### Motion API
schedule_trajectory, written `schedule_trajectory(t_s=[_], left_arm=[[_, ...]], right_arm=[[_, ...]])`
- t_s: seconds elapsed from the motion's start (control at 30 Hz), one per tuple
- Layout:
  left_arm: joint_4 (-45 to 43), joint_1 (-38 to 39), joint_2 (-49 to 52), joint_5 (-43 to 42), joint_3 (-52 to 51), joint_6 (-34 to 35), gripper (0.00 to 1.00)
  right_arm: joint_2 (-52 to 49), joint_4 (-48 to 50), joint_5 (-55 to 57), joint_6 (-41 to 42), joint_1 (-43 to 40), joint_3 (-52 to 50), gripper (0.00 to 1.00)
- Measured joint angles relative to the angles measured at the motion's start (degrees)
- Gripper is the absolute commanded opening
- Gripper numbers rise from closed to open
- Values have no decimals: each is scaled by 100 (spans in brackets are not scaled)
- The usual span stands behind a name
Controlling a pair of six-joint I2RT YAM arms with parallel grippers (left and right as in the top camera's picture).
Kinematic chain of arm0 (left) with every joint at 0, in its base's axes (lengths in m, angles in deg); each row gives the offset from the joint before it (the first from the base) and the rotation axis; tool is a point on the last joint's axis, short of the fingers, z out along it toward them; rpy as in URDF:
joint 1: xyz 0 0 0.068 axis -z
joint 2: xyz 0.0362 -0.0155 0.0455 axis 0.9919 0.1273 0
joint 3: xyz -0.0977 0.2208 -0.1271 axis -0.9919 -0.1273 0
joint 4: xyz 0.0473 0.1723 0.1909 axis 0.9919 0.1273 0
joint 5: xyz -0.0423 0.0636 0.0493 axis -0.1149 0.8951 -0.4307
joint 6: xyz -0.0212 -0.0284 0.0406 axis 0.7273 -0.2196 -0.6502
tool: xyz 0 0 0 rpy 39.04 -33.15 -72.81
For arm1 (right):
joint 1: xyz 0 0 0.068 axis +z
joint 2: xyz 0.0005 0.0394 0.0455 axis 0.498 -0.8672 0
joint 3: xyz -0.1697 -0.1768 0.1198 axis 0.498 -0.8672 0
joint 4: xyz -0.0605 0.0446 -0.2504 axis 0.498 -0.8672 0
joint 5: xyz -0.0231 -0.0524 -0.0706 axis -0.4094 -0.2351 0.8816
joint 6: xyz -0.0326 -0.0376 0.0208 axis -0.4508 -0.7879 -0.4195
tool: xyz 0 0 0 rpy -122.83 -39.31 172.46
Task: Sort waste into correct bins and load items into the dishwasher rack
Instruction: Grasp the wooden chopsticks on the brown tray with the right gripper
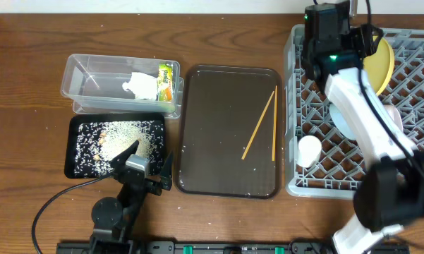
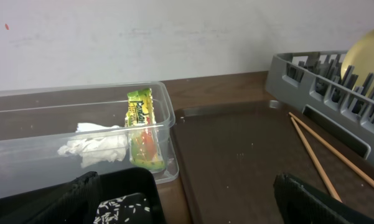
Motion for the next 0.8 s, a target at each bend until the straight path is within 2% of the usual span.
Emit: schedule_trajectory(t_s=[0.1,0.2,0.27,0.4,0.47,0.57,0.7,0.8], left_arm=[[-2,0,0,2,0,-2,91],[-2,0,0,0,0,0,91],[-2,0,0,2,0,0,91],[-2,0,0,0,0,-2,91],[0,0,0,2,0,0,91],[0,0,0,2,0,-2,91],[0,0,0,2,0,-2,91],[-2,0,0,2,0,0,91]], right_arm=[[861,-527,-1294,339,160,4,62],[1735,-1266,-3021,1027,295,33,61],[2055,-1762,-3934,1462,396,70,55],[2225,-3226,-5591,2625,723,96,50],[2065,-3781,-5971,3084,997,42,47],[1657,-4050,-6157,3718,1506,-208,47],[946,-4054,-5619,4647,2096,-586,47],[391,-3777,-5259,5167,2188,-774,45]])
